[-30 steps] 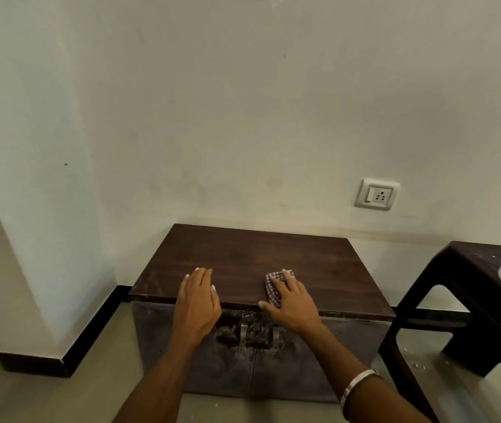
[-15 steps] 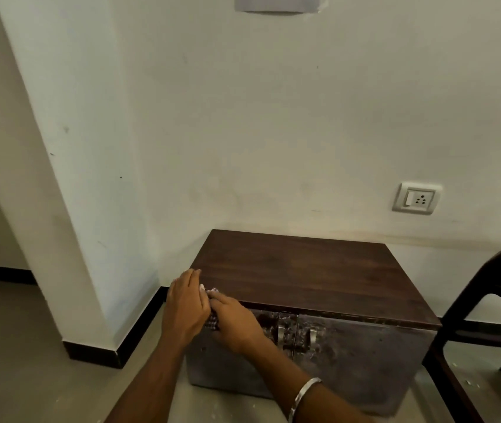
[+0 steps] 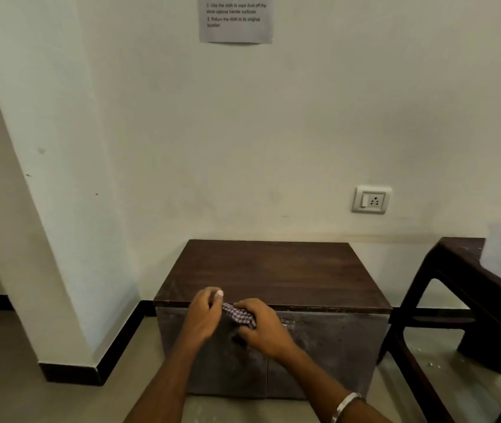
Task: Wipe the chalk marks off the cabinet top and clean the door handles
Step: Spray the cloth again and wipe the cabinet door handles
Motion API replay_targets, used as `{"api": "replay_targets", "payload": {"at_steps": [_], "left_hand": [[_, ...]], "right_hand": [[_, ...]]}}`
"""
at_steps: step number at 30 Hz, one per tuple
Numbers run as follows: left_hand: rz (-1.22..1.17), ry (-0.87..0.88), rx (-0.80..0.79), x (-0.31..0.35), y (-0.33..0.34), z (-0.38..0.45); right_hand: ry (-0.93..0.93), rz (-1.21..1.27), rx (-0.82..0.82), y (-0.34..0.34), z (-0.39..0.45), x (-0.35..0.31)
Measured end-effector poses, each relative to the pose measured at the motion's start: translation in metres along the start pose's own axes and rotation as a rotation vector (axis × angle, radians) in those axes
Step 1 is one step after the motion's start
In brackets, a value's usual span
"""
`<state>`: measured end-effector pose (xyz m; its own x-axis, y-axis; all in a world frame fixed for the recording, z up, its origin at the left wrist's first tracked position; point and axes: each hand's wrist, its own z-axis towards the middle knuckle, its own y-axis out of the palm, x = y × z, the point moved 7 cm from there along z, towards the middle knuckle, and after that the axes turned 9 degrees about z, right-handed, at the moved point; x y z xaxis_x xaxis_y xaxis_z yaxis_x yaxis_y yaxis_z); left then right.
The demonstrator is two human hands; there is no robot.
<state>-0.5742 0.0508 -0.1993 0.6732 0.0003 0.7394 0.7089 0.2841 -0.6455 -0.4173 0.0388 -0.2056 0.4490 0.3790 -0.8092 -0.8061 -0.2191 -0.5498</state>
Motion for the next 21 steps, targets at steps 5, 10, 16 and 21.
{"api": "replay_targets", "payload": {"at_steps": [5, 10, 16, 21], "left_hand": [[-0.219, 0.047, -0.300, 0.072, 0.046, -0.017], [-0.342, 0.250, -0.535, 0.147, 0.076, -0.028], [-0.352, 0.358, -0.463, 0.218, 0.099, -0.026], [-0.513, 0.313, -0.451, 0.264, 0.115, -0.025]], "right_hand": [[0.085, 0.075, 0.101, -0.079, -0.024, 0.007], [0.173, 0.154, 0.150, -0.165, -0.051, 0.009], [0.304, 0.432, 0.161, -0.245, -0.087, 0.001], [0.206, 0.769, 0.270, -0.296, -0.112, 0.003]]}}
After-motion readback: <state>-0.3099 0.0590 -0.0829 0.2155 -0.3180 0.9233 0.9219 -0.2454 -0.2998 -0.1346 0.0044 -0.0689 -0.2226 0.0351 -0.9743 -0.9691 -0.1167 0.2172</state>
